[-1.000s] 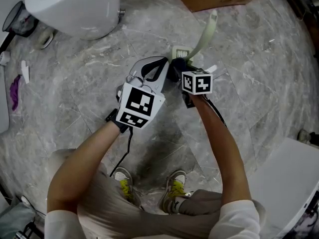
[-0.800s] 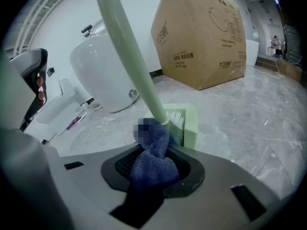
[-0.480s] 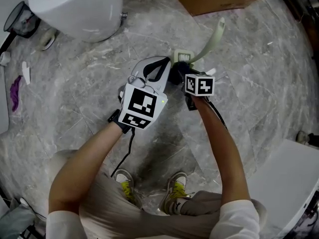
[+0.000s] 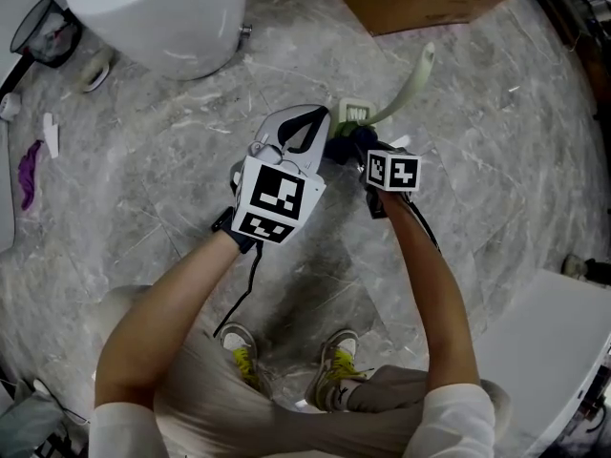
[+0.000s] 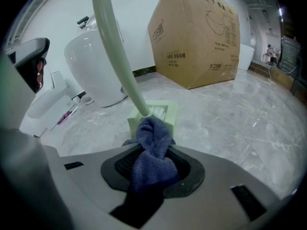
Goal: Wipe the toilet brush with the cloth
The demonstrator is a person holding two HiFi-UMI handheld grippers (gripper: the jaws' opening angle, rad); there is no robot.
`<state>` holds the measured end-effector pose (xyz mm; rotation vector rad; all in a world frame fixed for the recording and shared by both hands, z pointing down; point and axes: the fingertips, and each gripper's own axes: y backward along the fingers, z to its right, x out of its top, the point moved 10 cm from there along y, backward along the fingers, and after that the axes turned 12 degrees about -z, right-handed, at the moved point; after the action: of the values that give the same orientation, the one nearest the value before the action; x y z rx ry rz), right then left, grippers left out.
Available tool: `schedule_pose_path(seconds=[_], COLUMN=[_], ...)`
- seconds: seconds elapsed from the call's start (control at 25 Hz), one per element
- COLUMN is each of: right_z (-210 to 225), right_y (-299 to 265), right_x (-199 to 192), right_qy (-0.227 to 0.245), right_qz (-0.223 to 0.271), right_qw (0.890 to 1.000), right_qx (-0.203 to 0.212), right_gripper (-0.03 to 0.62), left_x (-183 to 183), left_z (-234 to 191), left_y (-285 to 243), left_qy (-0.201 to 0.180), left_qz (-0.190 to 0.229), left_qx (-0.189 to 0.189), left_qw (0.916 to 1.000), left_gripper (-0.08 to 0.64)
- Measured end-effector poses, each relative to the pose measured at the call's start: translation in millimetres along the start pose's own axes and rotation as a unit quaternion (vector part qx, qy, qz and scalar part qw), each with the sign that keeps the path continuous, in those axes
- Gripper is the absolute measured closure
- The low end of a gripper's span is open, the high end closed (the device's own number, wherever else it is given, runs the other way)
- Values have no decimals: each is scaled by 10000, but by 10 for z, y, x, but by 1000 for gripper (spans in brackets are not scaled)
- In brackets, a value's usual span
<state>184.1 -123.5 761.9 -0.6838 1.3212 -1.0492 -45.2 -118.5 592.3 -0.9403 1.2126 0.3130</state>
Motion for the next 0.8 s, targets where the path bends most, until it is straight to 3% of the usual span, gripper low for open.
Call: schedule_pose_path(seconds=[0.16,0.36,0.6,0.8], right_z=[166,333,98,-13], right_y=[199,572,910,1187], right_x=[4,241,368,454], right_qy=[-34,205,1490,1521], right_qz=[-52,148,9,221], right_qw=[9997,9993,9888,9881], right_qx=[-247,-260,-108,-81], right_gripper=[476,477,477,482], left_x=[88,169,274,389], left_z=[11,-64,-116,-94], left_y=[15,18,-12,-110], left_qy=[64,181,323,408], left_qz=[154,267,418,515], left_qx=[-38,59,164,141], left_qw=[9999,9995,9985,9977], left_gripper=[558,558,558,558])
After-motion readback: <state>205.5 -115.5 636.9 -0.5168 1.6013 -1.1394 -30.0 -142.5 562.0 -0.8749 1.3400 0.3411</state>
